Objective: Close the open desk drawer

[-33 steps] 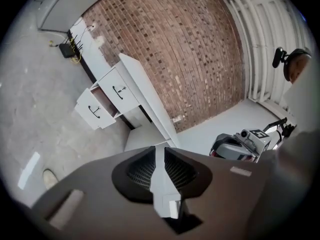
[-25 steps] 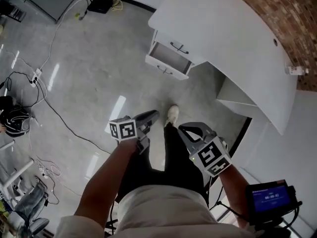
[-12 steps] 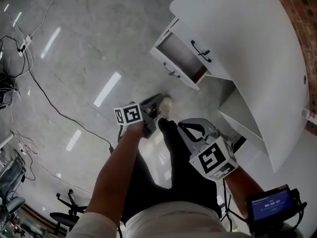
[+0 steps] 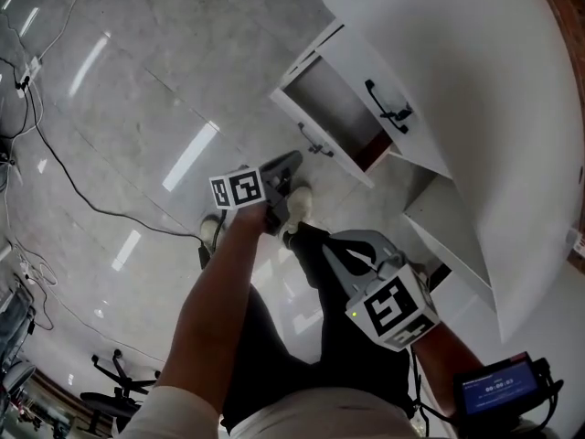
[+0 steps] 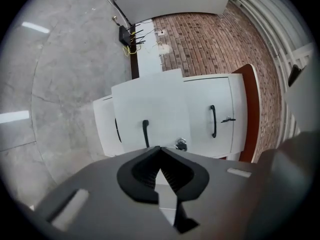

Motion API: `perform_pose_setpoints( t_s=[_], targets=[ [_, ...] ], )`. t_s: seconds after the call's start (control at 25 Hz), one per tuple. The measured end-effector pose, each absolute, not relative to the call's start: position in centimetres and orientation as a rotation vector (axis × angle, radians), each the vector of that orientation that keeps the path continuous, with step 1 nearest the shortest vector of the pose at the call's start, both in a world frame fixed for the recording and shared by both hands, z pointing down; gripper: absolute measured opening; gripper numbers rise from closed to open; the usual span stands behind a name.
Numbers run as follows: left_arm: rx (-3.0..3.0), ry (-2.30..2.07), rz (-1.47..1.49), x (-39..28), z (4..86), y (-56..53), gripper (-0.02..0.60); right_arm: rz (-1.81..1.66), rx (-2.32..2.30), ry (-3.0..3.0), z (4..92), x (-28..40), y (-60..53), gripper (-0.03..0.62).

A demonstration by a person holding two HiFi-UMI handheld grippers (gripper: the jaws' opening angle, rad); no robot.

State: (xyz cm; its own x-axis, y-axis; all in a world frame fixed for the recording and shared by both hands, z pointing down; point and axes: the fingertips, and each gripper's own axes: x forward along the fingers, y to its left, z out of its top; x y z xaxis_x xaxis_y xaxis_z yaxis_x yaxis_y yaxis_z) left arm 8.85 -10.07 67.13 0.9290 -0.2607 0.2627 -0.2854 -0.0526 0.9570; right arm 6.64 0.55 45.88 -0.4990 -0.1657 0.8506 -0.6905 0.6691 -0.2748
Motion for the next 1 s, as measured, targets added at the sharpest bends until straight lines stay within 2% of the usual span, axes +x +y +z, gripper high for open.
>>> perform_pose_setpoints(
  t_s=[0.12,0.24,0.44,0.52,0.6,1.0],
  targets=[
    [1.629,-0.415,-0.002,9.3,67.3,-11.1,0.005,0.787,0.659,-2.013,46.0,6.7,0.6,0.003],
    [1.613,-0.392,-0.038,10.2,67.0,-11.8,0.068,0.806,0.655,-1.991,46.3,7.0,0.8,0.003],
    [1.587,-0.357,-0.071,11.1,66.5,-12.0,0.084,0.849,0.649,-1.976,46.5,6.6,1.3,0.003],
    [1.582,-0.346,-0.081,11.6,66.3,-12.1,0.082,0.859,0.649,-1.970,46.6,6.7,1.5,0.003],
    [1.588,-0.336,-0.081,12.0,66.2,-12.3,0.036,0.866,0.650,-1.967,46.6,6.8,1.6,0.003],
    [1.582,-0.313,-0.096,12.3,65.4,-13.4,0.021,0.903,0.643,-1.957,46.6,6.8,2.0,0.003]
  ],
)
